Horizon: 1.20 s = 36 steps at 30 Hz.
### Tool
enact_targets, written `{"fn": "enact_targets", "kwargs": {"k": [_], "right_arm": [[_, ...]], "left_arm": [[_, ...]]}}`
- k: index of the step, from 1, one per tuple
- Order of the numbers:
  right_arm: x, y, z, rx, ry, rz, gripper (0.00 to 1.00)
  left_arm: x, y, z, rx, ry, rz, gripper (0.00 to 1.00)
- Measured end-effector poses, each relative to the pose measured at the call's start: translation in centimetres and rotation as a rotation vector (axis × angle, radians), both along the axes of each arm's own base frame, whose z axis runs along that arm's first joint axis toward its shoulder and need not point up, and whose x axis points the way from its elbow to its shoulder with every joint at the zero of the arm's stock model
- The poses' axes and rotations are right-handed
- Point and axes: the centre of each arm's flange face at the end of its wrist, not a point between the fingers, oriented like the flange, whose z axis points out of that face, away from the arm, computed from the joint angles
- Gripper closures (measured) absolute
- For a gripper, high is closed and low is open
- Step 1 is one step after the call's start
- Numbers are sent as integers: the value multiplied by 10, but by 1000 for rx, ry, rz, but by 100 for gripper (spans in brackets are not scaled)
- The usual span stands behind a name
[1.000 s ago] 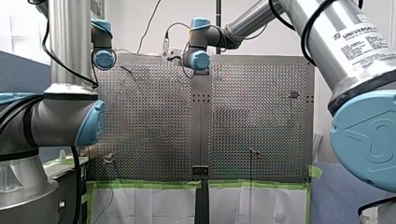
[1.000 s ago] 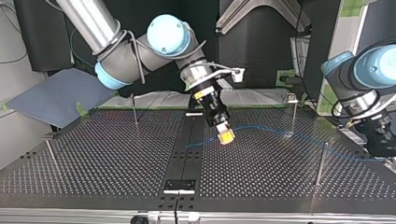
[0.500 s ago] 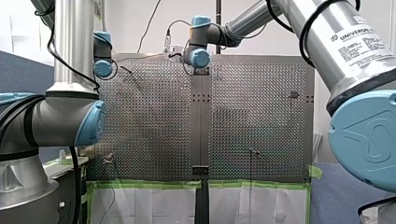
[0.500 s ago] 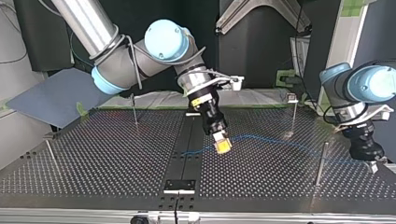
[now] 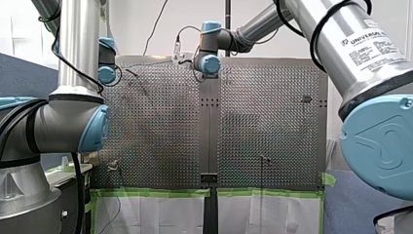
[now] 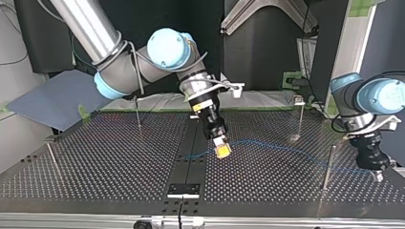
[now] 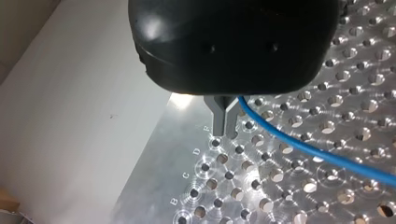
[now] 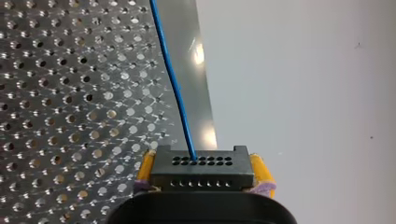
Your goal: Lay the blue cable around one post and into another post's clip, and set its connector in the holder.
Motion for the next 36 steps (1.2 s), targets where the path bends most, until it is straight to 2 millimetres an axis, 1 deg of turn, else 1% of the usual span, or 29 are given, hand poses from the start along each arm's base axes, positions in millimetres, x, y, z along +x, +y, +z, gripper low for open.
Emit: {"fn": "enact_targets", "kwargs": {"k": [5, 13, 18, 21, 25, 26, 27, 28, 29, 30, 31, 32, 33, 34, 35, 36], "right_arm": [[1, -4, -9, 10, 13, -3, 100], [-4, -11, -15, 23, 32, -18, 100], [-9, -18, -19, 33, 44, -31, 100], [-11, -21, -24, 48, 58, -35, 100], [-13, -23, -31, 69, 82, -39, 100], [-14, -23, -32, 74, 87, -40, 100], [-14, -23, -33, 76, 90, -41, 100], [-15, -24, -35, 81, 96, -43, 100], [-17, -27, -39, 87, 103, -49, 100], [-18, -29, -43, 91, 108, -53, 100], [-20, -31, -46, 96, 112, -57, 100], [-22, -33, -51, 101, 117, -61, 100], [-24, -34, -54, 105, 121, -65, 100], [-25, -35, -58, 109, 126, -69, 100], [-28, -36, -63, 115, 131, -75, 100], [-30, -37, -67, 120, 135, -80, 100]], "left_arm": [[8, 1, -5, 4, 8, -23, 100], [23, 4, -30, -11, 48, -56, 100], [26, 5, -37, -21, 55, -58, 100], [28, 1, -44, -21, 69, -68, 100], [34, -6, -61, -6, 101, -86, 100], [35, -7, -63, 0, 104, -91, 95], [36, -9, -65, 7, 105, -97, 95], [37, -11, -66, 16, 105, -106, 90], [38, -12, -66, 20, 105, -112, 82], [38, -14, -66, 23, 105, -120, 82], [38, -16, -67, 25, 106, -130, 73], [39, -17, -67, 26, 107, -138, 53], [39, -18, -67, 27, 108, -144, 53], [39, -20, -67, 29, 110, -152, 38], [39, -21, -67, 30, 110, -155, 15], [38, -21, -67, 30, 113, -158, 15]]}}
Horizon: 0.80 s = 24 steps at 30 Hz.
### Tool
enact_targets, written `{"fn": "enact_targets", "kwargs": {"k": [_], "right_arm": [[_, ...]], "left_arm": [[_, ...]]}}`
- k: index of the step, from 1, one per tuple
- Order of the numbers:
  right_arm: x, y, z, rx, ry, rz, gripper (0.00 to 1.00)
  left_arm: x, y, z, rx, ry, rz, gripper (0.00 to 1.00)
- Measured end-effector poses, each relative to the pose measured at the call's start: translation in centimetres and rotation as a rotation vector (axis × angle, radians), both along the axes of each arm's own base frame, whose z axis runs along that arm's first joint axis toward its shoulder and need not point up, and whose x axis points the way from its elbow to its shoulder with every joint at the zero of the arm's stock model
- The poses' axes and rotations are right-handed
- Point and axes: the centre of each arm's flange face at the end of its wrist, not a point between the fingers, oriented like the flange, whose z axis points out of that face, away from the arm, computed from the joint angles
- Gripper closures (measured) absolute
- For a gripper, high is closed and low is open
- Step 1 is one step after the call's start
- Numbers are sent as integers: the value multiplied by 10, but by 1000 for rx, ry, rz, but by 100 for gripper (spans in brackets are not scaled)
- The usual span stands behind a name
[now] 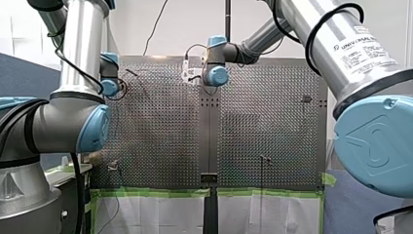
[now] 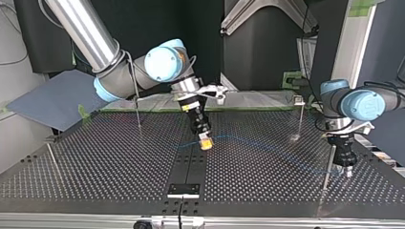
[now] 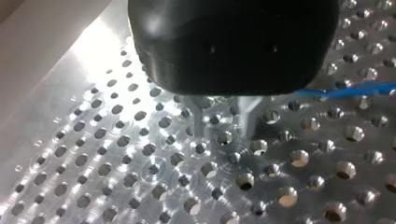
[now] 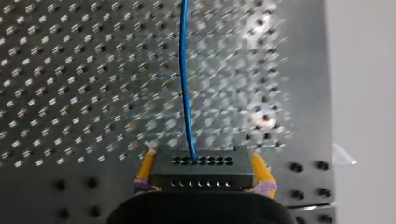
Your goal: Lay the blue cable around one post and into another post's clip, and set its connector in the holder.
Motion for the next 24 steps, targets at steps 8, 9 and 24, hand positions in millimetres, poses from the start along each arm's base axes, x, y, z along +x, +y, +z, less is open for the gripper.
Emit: {"fn": "enact_targets", "kwargs": {"k": [8, 9, 24], "right_arm": [[-15, -6, -29, 24, 17, -61, 100], [-16, -6, -32, 27, 19, -68, 100], [-42, 3, -93, 89, 79, -128, 100]], "left_arm": [[-5, -1, -8, -14, 58, 30, 2], [-6, -1, -9, -15, 65, 37, 2], [-20, -1, -1, -28, 120, 109, 2]]}}
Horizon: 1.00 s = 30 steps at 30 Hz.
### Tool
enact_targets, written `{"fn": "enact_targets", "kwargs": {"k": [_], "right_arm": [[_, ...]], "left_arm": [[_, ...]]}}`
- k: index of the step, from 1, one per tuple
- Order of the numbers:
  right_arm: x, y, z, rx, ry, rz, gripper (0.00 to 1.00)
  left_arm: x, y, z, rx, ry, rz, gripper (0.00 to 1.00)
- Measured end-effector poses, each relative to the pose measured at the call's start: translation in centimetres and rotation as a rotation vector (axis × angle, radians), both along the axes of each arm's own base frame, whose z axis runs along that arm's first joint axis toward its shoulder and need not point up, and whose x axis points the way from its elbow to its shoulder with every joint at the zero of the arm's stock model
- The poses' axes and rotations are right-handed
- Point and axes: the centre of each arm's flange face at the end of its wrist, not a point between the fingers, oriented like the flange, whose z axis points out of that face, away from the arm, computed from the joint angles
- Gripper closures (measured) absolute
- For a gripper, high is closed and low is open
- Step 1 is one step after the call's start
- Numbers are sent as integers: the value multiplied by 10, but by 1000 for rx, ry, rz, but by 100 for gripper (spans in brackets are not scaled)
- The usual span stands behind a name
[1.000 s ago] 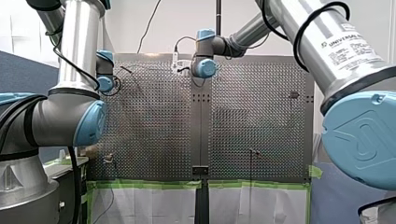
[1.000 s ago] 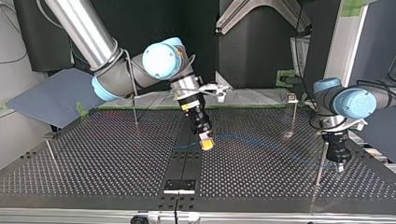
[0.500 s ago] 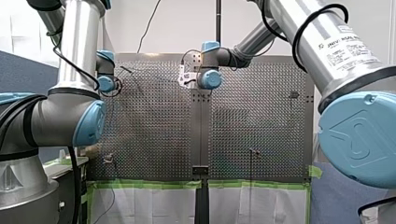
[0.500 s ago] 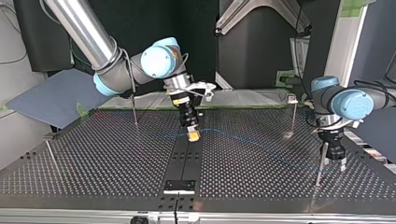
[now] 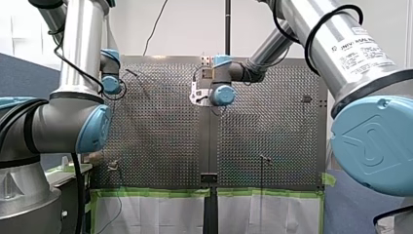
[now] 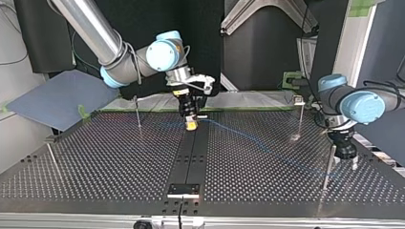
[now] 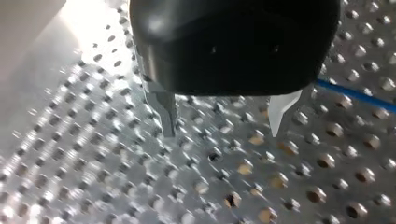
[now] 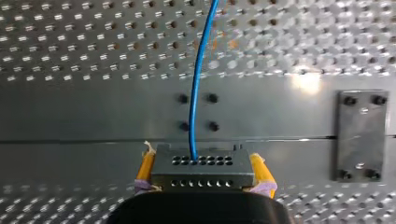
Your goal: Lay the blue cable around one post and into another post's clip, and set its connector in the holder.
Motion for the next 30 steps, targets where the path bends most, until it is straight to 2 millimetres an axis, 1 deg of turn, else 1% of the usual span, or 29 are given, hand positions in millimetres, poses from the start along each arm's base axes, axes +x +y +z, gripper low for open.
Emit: {"fn": "enact_targets", "kwargs": {"k": [4, 10, 17, 25, 30], "right_arm": [[-7, 4, -16, 24, 22, -6, 100], [-21, 5, -33, 56, 56, -49, 100], [-40, -1, -50, 71, 59, -119, 100], [-64, -7, -72, 75, 53, -206, 100], [-82, -9, -87, 75, 51, -269, 100]], "left_arm": [[-6, -3, 13, 4, -11, -6, 2], [-6, -8, 17, -2, -18, -42, 2], [-5, -8, 15, -17, -22, -51, 2], [0, -8, 1, -28, -5, -60, 2], [1, -8, -1, -29, -3, -60, 2]]}}
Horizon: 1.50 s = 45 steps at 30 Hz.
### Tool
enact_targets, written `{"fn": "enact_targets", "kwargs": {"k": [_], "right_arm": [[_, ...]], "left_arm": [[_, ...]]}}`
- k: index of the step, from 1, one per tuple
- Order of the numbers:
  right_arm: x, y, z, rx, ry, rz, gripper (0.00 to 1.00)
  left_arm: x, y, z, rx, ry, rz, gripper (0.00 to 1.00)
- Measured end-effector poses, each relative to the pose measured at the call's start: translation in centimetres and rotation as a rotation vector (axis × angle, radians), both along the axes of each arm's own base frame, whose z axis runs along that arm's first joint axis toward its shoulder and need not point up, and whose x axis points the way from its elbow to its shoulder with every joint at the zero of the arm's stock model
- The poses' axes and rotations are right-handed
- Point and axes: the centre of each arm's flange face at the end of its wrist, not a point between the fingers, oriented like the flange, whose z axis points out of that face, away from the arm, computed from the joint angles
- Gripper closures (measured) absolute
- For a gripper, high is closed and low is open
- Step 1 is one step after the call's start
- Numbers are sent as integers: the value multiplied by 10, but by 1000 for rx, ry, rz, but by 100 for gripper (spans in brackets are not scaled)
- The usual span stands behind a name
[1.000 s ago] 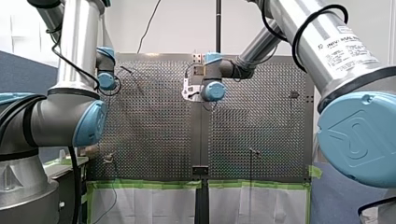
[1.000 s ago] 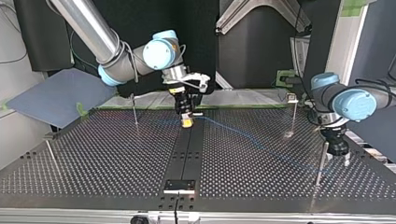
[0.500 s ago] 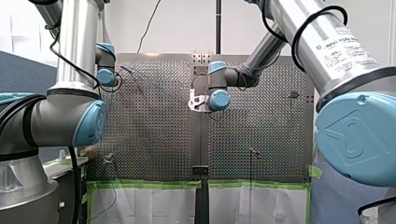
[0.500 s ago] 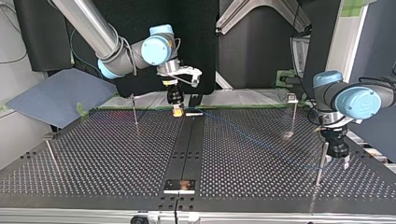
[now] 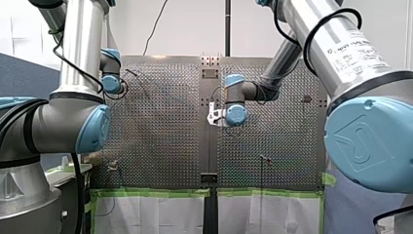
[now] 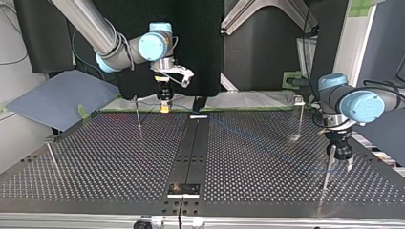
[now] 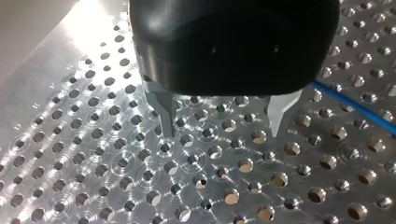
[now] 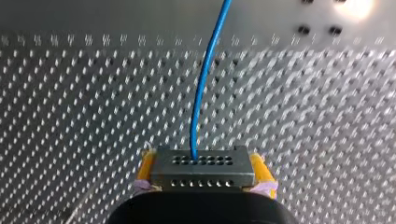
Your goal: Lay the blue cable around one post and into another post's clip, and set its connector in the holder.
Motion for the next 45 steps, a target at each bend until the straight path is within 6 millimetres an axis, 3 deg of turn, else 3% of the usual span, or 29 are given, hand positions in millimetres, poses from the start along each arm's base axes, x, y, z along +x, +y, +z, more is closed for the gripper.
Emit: {"fn": "enact_targets", "kwargs": {"k": [13, 22, 32, 45], "right_arm": [[-48, -9, -32, -1, 0, -157, 100], [-97, -24, -54, -1, 0, -296, 100], [-157, -29, -117, 56, 18, -421, 100], [-219, -16, -192, 151, 22, -487, 100]], "left_arm": [[0, 0, 0, 2, 0, 3, 2], [0, 0, 0, 4, 0, 4, 2], [0, 0, 0, 3, 0, 3, 2], [1, 0, 0, 5, -6, 0, 2]]}}
